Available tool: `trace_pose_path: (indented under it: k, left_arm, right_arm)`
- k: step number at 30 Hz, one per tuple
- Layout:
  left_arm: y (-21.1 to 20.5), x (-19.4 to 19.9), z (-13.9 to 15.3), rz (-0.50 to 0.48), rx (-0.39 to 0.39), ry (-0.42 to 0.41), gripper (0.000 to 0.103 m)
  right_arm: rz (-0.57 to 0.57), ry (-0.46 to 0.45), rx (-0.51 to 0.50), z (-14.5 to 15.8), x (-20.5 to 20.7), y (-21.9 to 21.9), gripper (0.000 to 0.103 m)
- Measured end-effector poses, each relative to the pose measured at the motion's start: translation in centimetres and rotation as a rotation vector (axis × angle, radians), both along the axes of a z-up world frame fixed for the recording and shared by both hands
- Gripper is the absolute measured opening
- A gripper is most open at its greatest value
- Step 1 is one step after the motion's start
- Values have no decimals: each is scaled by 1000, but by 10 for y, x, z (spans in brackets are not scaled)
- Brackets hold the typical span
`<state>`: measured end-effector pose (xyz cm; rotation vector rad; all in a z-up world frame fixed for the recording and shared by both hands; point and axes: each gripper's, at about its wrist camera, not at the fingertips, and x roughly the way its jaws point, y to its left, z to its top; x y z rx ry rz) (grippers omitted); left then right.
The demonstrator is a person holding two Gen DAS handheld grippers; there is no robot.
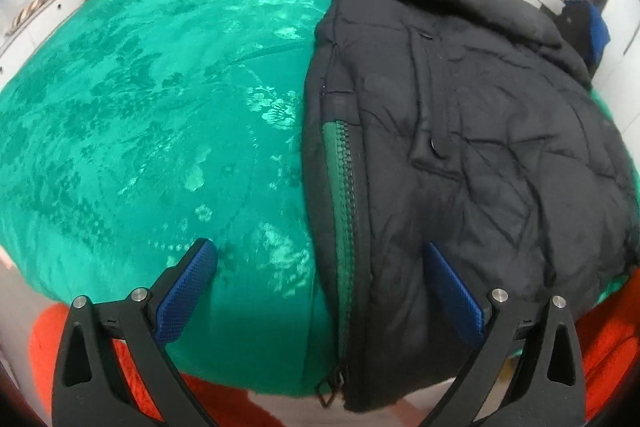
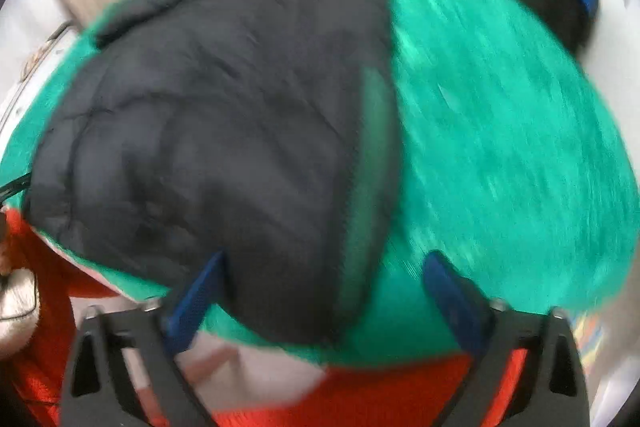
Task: Fold large clothes
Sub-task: 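Grasp the zipper edge of the jacket with both tools and lift it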
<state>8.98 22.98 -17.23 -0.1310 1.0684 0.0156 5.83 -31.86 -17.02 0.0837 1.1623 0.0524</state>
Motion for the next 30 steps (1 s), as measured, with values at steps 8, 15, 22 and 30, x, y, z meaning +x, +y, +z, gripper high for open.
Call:
trace_pose_path:
  k: [8,15,22,30]
  left_arm:
    - [4,-14,4,-67,-130,13,102]
    - [-19,-13,4,-163,-124,54,45]
    - [-10,-22,31,-159,-203,73,15]
    - [-3,-94,58,-216,-269,149,14]
  right_arm:
    - [-53,-49,284,12,-25,-42,91]
    - [-67,-2,362,-11,0,-21,47]
    - [46,-37,344,35,-15,-20,21]
    - [91,66,389,62,-60,-24,20]
